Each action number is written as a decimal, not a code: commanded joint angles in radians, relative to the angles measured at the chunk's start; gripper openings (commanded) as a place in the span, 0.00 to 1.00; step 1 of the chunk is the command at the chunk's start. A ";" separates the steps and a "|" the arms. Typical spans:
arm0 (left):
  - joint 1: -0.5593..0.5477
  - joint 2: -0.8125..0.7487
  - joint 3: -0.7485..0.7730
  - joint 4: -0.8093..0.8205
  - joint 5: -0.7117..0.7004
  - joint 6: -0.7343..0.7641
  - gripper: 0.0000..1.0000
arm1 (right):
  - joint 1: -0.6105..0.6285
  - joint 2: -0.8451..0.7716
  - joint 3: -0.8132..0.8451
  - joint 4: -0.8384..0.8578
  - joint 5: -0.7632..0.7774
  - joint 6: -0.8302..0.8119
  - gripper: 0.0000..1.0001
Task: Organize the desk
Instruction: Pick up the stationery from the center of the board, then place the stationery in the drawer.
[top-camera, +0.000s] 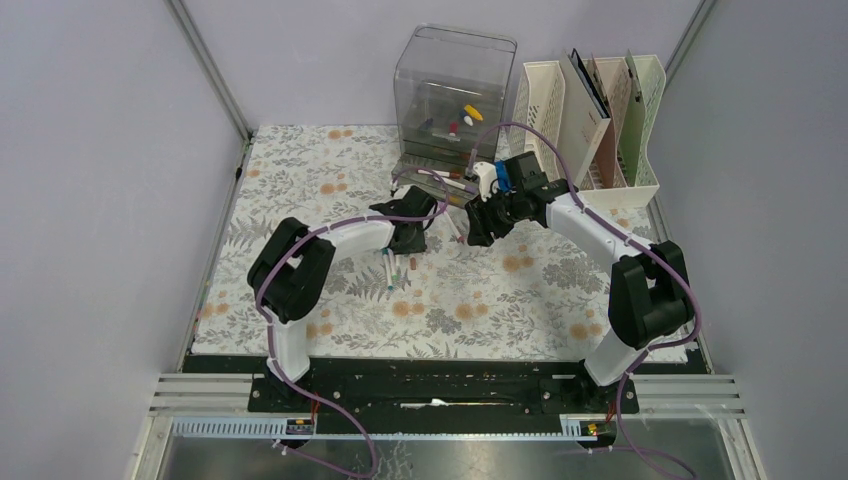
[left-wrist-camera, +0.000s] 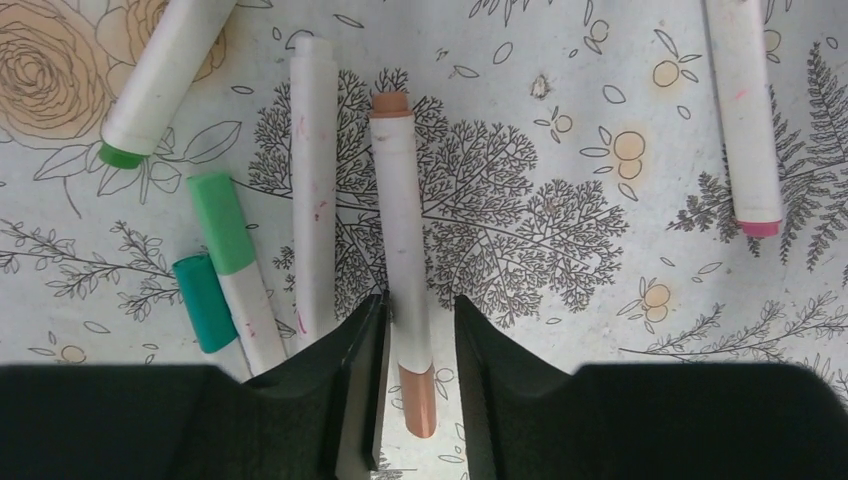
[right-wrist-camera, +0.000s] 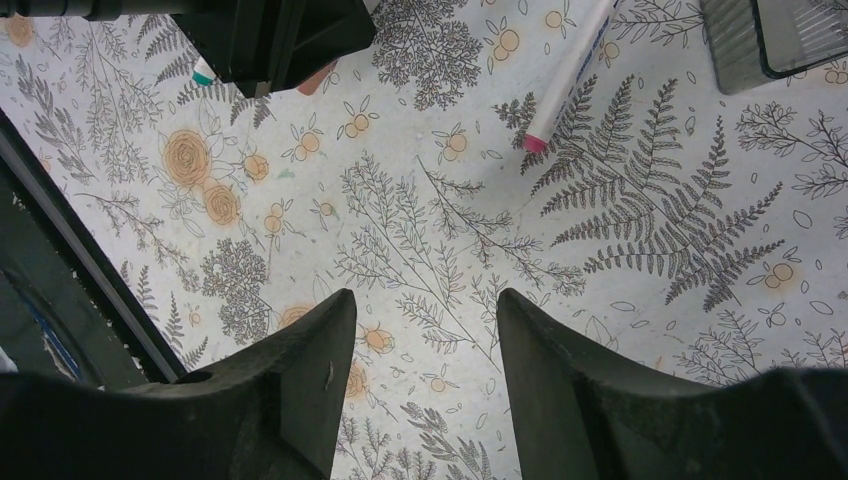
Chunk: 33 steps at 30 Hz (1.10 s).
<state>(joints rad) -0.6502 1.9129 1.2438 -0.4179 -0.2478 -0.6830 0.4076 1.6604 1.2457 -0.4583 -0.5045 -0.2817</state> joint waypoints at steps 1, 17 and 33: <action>-0.004 0.031 0.045 -0.010 -0.019 0.011 0.33 | -0.014 -0.022 -0.009 0.023 -0.029 0.013 0.61; -0.015 -0.173 -0.118 0.216 0.133 0.012 0.00 | -0.014 -0.003 0.009 0.027 -0.121 0.073 0.61; -0.016 -0.409 -0.579 1.108 0.495 -0.141 0.00 | -0.013 0.048 0.080 0.094 -0.329 0.317 0.61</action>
<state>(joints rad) -0.6636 1.5135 0.6758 0.4343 0.1585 -0.7670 0.3981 1.6867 1.2655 -0.4210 -0.7345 -0.0784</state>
